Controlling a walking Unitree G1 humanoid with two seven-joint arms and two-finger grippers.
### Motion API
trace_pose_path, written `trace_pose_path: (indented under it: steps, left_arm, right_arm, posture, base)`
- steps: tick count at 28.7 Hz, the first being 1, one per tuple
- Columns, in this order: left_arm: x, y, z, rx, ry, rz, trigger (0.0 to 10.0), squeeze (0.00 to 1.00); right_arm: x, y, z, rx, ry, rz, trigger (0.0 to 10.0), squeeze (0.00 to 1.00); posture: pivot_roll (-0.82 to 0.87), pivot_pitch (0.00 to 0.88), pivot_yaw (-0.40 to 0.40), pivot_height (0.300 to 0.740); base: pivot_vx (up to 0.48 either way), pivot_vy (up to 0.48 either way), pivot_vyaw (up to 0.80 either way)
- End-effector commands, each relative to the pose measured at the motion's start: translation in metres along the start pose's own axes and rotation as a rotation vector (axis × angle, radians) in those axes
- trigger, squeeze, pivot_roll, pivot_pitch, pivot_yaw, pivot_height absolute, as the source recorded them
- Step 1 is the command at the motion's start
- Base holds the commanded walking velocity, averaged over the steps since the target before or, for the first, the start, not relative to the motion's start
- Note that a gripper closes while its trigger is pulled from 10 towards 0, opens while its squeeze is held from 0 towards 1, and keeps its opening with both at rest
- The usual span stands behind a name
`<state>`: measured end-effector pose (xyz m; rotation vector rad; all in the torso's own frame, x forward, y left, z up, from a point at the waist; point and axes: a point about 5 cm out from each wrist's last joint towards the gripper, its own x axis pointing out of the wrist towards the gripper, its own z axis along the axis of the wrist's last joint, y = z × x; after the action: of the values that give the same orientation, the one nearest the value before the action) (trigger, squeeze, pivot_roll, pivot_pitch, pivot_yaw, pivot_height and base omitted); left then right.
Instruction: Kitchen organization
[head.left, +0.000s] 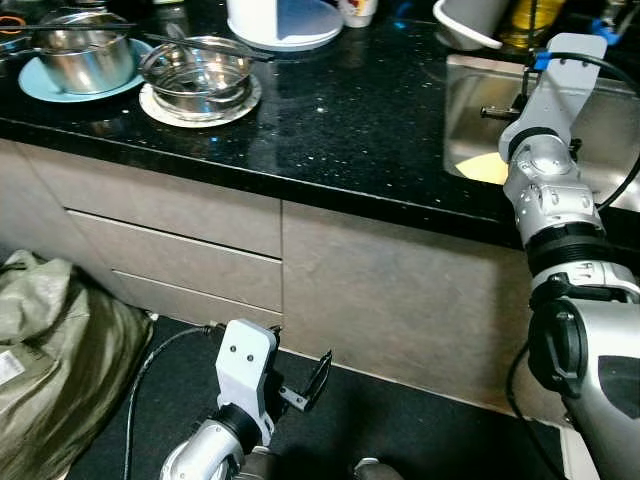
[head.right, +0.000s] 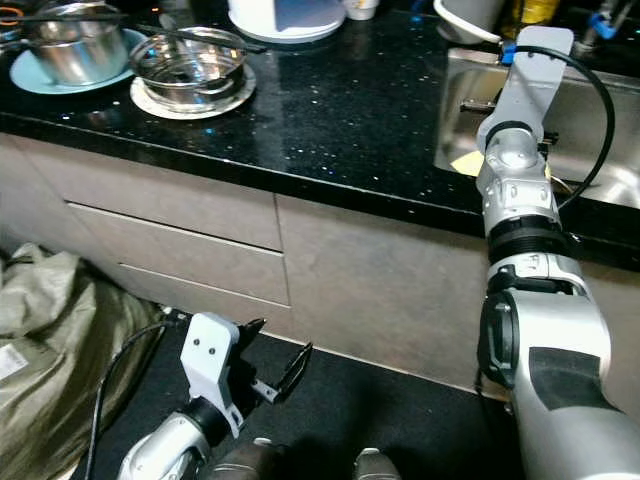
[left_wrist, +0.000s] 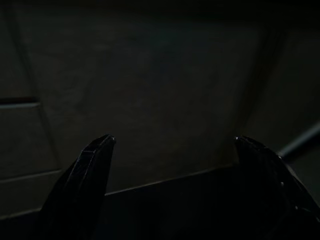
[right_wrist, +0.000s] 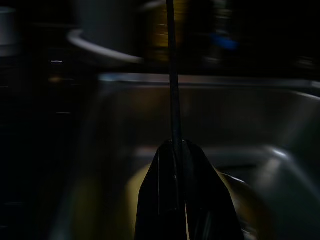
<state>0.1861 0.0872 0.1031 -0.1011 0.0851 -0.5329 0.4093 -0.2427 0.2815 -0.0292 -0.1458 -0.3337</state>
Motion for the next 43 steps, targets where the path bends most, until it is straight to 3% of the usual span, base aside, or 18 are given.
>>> trace_pose_path:
  steps: [1, 4, 7, 12, 19, 20, 22, 23, 24, 31, 32, 33, 34, 38, 40, 41, 43]
  left_arm:
    - [-0.001, -0.001, -0.004, -0.013, 0.012, -0.001, 10.0, 0.0]
    - [-0.001, 0.0, -0.004, -0.012, 0.012, -0.002, 10.0, 0.0]
    - [-0.002, 0.0, -0.004, -0.012, 0.011, -0.002, 10.0, 0.0]
    - [-0.002, -0.001, -0.004, -0.01, 0.011, -0.001, 10.0, 0.0]
    - [-0.002, -0.002, -0.005, -0.01, 0.01, 0.001, 10.0, 0.0]
    - [-0.002, -0.003, -0.004, -0.01, 0.009, 0.0, 10.0, 0.0]
    - [-0.002, -0.003, -0.004, -0.01, 0.009, 0.0, 10.0, 0.0]
    - [-0.002, -0.003, -0.004, -0.011, 0.008, 0.001, 10.0, 0.0]
    - [-0.002, -0.004, -0.004, -0.011, 0.007, 0.001, 10.0, 0.0]
    - [0.0, -0.003, -0.004, -0.012, 0.004, 0.001, 10.0, 0.0]
    - [0.0, -0.003, -0.004, -0.012, 0.004, 0.0, 10.0, 0.0]
    - [0.001, -0.002, -0.004, -0.011, 0.003, 0.0, 10.0, 0.0]
    - [0.001, -0.002, -0.004, -0.011, 0.003, 0.0, 10.0, 0.0]
    - [0.003, 0.0, -0.004, -0.002, -0.001, 0.0, 10.0, 0.0]
    - [0.004, 0.001, -0.004, 0.003, 0.0, 0.003, 10.0, 0.0]
    - [0.004, 0.001, -0.004, 0.003, 0.0, 0.003, 10.0, 0.0]
    - [0.004, 0.003, -0.004, 0.011, 0.001, 0.006, 10.0, 0.0]
  right_arm:
    - [-0.001, -0.005, -0.007, 0.018, 0.008, -0.006, 10.0, 0.0]
    - [-0.002, 0.002, -0.006, -0.004, -0.007, 0.021, 10.0, 0.0]
    - [-0.005, 0.022, -0.007, -0.048, -0.018, 0.111, 10.0, 0.0]
    - [-0.008, 0.043, -0.009, -0.037, -0.01, 0.179, 10.0, 0.0]
    - [-0.007, 0.048, -0.007, -0.052, -0.004, 0.182, 10.0, 0.0]
    - [-0.006, 0.047, -0.008, -0.069, 0.01, 0.163, 10.0, 0.19]
    - [-0.006, 0.046, -0.008, -0.07, 0.015, 0.157, 10.0, 0.19]
    - [-0.005, 0.043, -0.009, -0.093, 0.025, 0.139, 10.0, 0.87]
    - [-0.005, 0.042, -0.01, -0.101, 0.034, 0.129, 10.0, 1.0]
    - [-0.004, 0.04, -0.011, -0.077, 0.043, 0.112, 10.0, 1.0]
    - [-0.005, 0.043, -0.008, 0.038, 0.028, 0.147, 10.0, 0.27]
    - [-0.006, 0.044, -0.006, 0.094, 0.016, 0.168, 10.0, 0.27]
    - [-0.006, 0.045, -0.005, 0.125, 0.008, 0.181, 10.0, 0.0]
    - [-0.017, 0.056, 0.004, 0.39, -0.091, 0.392, 10.0, 0.0]
    - [-0.026, 0.061, 0.001, 0.404, -0.124, 0.507, 10.0, 0.0]
    - [-0.026, 0.061, 0.001, 0.404, -0.124, 0.507, 10.0, 0.0]
    - [-0.042, 0.065, -0.003, 0.433, -0.167, 0.638, 10.0, 0.0]
  posture:
    - [0.13, 0.099, -0.072, 0.736]
    - [0.13, 0.1, -0.072, 0.736]
    - [0.13, 0.101, -0.072, 0.736]
    - [0.14, 0.103, -0.076, 0.736]
    - [0.14, 0.104, -0.084, 0.736]
    - [0.14, 0.105, -0.083, 0.736]
    - [0.14, 0.105, -0.083, 0.736]
    - [0.14, 0.105, -0.085, 0.736]
    - [0.14, 0.106, -0.085, 0.736]
    - [0.13, 0.104, -0.086, 0.736]
    - [0.13, 0.097, -0.086, 0.736]
    - [0.13, 0.096, -0.086, 0.736]
    - [0.13, 0.096, -0.086, 0.736]
    - [0.13, 0.085, -0.084, 0.736]
    - [0.13, 0.079, -0.083, 0.736]
    - [0.13, 0.079, -0.083, 0.736]
    - [0.13, 0.077, -0.08, 0.736]
  base:
    - [0.0, 0.0, -0.74]
    - [0.0, 0.0, -0.39]
    - [0.0, 0.0, 0.0]
    - [0.0, 0.0, 0.0]
    - [0.0, 0.0, 0.0]
    - [0.0, 0.0, 0.0]
    - [0.0, 0.0, 0.0]
    - [0.0, 0.0, 0.0]
    - [0.0, 0.0, 0.0]
    - [0.0, 0.0, 0.0]
    - [0.0, 0.0, 0.0]
    - [0.0, 0.0, 0.0]
    - [0.0, 0.0, 0.0]
    - [0.0, 0.0, 0.0]
    - [0.0, 0.0, 0.0]
    - [0.0, 0.0, 0.0]
    - [0.0, 0.0, 0.0]
